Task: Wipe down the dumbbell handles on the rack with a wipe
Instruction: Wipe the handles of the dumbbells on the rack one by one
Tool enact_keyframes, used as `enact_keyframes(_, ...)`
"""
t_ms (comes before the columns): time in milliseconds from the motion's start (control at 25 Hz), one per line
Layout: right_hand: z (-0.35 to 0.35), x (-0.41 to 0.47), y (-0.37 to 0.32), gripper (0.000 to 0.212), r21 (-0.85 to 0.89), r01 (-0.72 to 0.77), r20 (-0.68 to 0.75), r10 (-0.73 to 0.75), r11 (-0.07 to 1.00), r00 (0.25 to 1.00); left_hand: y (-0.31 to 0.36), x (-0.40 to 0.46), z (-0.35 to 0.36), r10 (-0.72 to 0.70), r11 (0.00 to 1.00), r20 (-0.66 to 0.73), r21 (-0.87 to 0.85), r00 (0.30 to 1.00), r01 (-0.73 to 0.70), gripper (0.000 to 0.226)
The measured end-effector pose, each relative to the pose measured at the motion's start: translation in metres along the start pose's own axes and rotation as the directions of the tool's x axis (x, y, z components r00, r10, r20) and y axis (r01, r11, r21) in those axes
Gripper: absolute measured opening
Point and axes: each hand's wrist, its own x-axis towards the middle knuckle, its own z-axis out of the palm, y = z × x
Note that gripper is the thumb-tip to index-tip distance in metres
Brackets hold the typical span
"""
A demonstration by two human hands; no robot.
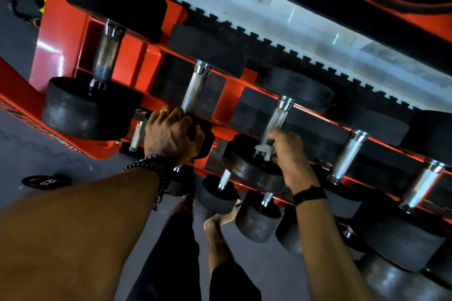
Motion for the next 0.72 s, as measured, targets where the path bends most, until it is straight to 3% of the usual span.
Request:
enact_keyframes(120,0.005,0.012,0.004,0.097,0.311,-0.218,0.218,0.154,0.925,0.964,-0.001,0.0,0.001,0.0,1.0,-0.032,0.009,0.999,0.001,0.037)
enact_keyframes(200,0.004,0.008,0.008,0.117,0.302,-0.212,0.249,0.138,0.929,0.959,0.001,-0.002,0.001,0.002,1.0,-0.037,0.016,0.999,-0.002,0.035)
enact_keyframes(320,0.007,0.007,0.009,0.132,0.196,-0.121,0.16,0.09,0.973,0.983,0.0,0.001,0.0,0.004,1.0,-0.028,0.02,1.0,-0.004,0.03)
enact_keyframes(480,0.001,0.012,0.008,0.107,0.335,-0.135,0.299,0.03,0.933,0.954,0.001,-0.003,0.001,-0.009,1.0,-0.026,0.015,1.0,0.009,0.03)
enact_keyframes(640,0.014,0.005,0.013,0.079,0.247,-0.083,0.106,0.058,0.965,0.993,0.0,0.001,0.002,-0.007,1.0,-0.022,0.012,1.0,0.008,0.03)
enact_keyframes(720,0.012,0.008,0.019,0.035,0.406,-0.097,0.07,0.075,0.909,0.995,0.0,-0.001,0.002,-0.005,1.0,-0.017,0.028,1.0,0.006,0.03)
